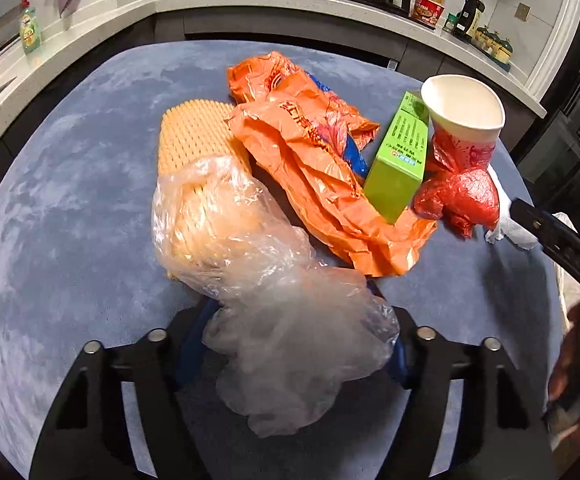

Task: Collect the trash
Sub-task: 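Grasp the plastic wrap with the left tool while the right tool grasps a white tissue, then carry the plastic wrap and tissue over the bin with both tools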

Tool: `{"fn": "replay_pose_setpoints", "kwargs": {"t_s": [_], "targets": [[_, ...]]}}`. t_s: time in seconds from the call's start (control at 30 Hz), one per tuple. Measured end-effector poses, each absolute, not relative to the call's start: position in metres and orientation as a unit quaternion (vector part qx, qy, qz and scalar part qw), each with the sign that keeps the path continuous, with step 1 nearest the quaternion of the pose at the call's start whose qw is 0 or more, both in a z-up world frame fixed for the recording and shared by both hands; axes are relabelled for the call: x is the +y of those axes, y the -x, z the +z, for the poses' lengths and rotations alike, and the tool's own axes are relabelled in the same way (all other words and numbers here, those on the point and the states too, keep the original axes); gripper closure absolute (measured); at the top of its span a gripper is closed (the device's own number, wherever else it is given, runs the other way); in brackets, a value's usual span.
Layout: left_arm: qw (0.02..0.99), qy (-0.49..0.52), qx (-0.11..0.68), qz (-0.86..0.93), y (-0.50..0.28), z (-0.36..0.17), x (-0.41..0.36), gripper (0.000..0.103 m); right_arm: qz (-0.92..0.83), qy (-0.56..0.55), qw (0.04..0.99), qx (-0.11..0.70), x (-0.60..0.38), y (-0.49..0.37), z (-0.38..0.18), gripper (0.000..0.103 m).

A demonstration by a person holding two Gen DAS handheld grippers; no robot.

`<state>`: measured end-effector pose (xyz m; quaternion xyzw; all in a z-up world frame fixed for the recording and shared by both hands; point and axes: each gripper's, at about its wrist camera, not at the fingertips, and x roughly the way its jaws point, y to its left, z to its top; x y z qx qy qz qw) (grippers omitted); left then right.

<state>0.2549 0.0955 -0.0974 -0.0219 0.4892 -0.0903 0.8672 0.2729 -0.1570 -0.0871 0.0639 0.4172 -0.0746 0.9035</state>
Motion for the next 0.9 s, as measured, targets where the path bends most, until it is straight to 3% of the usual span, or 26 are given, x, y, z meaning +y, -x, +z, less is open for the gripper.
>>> {"fn": "replay_pose_setpoints", "kwargs": {"t_s": [0.07,0.23,0.4,0.43,0.47,0.9], "targets": [[0.865,0.028,0.491,-0.097,-0.254,-0.097,0.096,0.047,-0.064,-0.058,0.903,0.420,-0.157,-0.282,-0.092,0.032],[0.863,0.040,0.493,-0.108,-0.249,-0.094,0.096,0.053,-0.034,-0.054,0.896,0.439,-0.154,-0.294,-0.105,0.032],[0.862,0.040,0.491,-0.117,-0.242,-0.088,0.092,0.055,-0.040,-0.055,0.892,0.447,-0.157,-0.288,-0.112,0.070],[0.863,0.038,0.490,-0.120,-0.238,-0.086,0.090,0.055,-0.042,-0.059,0.891,0.448,-0.159,-0.286,-0.112,0.084],[0.863,0.037,0.489,-0.123,-0.235,-0.085,0.088,0.055,-0.047,-0.063,0.890,0.450,-0.162,-0.282,-0.111,0.088],[0.861,0.019,0.470,-0.196,-0.176,-0.054,0.050,0.055,-0.064,-0.138,0.902,0.405,-0.183,-0.173,-0.071,0.090]]}}
